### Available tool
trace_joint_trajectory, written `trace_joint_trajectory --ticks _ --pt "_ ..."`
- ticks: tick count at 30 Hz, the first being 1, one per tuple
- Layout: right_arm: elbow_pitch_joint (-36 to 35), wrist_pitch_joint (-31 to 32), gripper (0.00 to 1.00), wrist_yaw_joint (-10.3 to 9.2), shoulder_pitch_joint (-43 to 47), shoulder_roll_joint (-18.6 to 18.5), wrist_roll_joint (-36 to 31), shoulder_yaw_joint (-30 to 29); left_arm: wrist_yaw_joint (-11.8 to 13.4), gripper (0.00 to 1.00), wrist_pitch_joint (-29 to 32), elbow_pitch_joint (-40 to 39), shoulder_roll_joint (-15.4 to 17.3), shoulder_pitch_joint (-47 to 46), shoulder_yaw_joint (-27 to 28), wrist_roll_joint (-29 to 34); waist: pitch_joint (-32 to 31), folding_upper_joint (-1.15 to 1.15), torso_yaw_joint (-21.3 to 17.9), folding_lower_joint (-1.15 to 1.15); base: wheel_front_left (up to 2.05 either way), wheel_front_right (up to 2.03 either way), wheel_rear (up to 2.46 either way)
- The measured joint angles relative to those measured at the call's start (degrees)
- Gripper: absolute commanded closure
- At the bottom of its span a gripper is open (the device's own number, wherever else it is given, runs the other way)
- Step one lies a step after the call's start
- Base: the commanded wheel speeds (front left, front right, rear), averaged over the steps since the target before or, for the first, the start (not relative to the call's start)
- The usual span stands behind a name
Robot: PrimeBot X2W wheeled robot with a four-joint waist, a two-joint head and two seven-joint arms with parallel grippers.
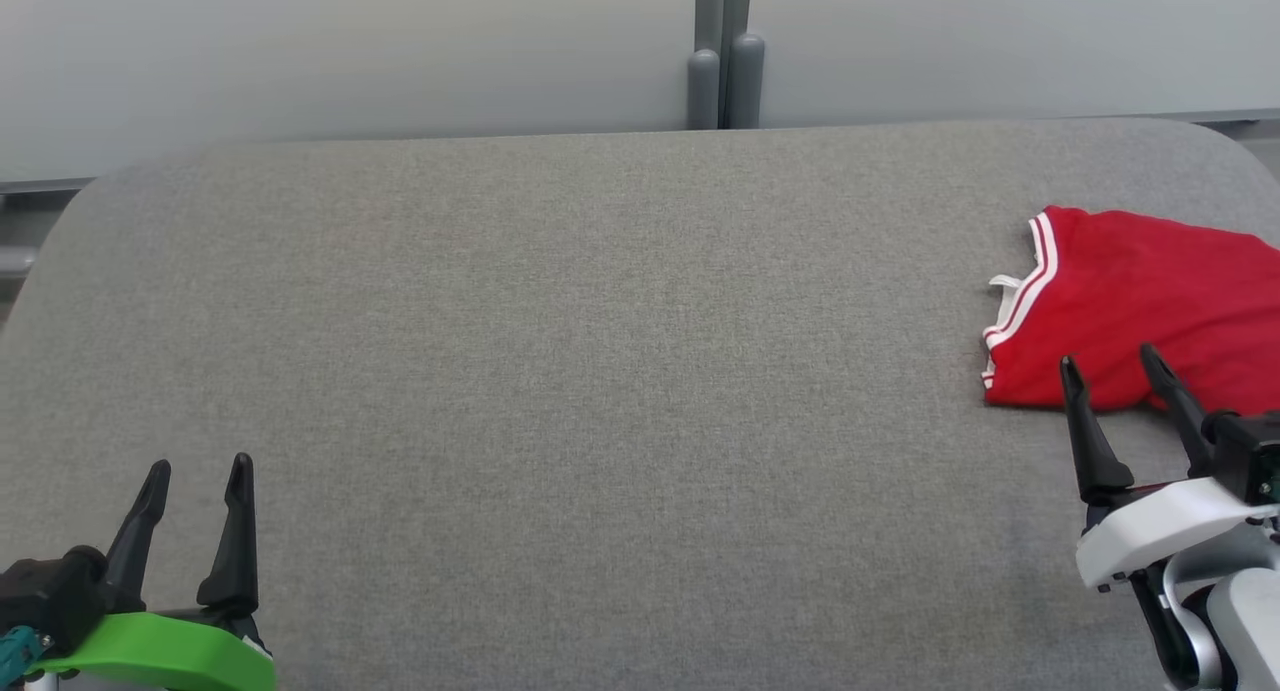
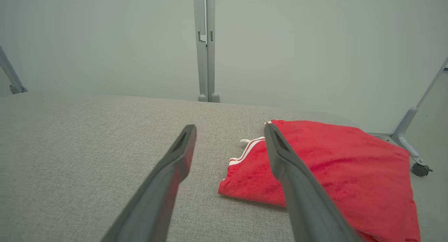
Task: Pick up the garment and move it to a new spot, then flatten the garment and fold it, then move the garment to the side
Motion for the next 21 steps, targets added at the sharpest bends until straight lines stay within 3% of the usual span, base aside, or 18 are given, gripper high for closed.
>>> trace_joint_trajectory --ticks 8,9,16,21 --pt "0.16 -0.45 0.0 -0.42 2.05 2.08 -1.14 0.64 0.0 0.0 -0.04 1.18 0.0 0.08 -1.0 0.55 -2.41 0.0 2.54 0.0 0.0 0.0 0.0" --pt "0.2 -0.45 1.0 -0.42 2.35 2.11 -1.33 0.74 0.0 1.0 -0.05 1.34 0.0 0.1 -1.15 0.73 -2.66 0.0 2.83 0.0 0.0 0.0 0.0" --pt "3.59 -0.1 1.0 -0.37 5.32 5.89 -1.48 2.4 -0.01 1.0 0.1 5.0 -3.83 1.29 -3.24 0.89 -2.93 0.0 3.16 0.0 0.0 0.0 0.0" --pt "3.72 -0.1 1.0 -0.04 5.84 6.71 0.25 2.22 -0.11 1.0 0.64 5.25 -4.35 1.58 -2.89 -0.91 -2.91 0.0 3.01 0.0 0.0 0.0 0.0"
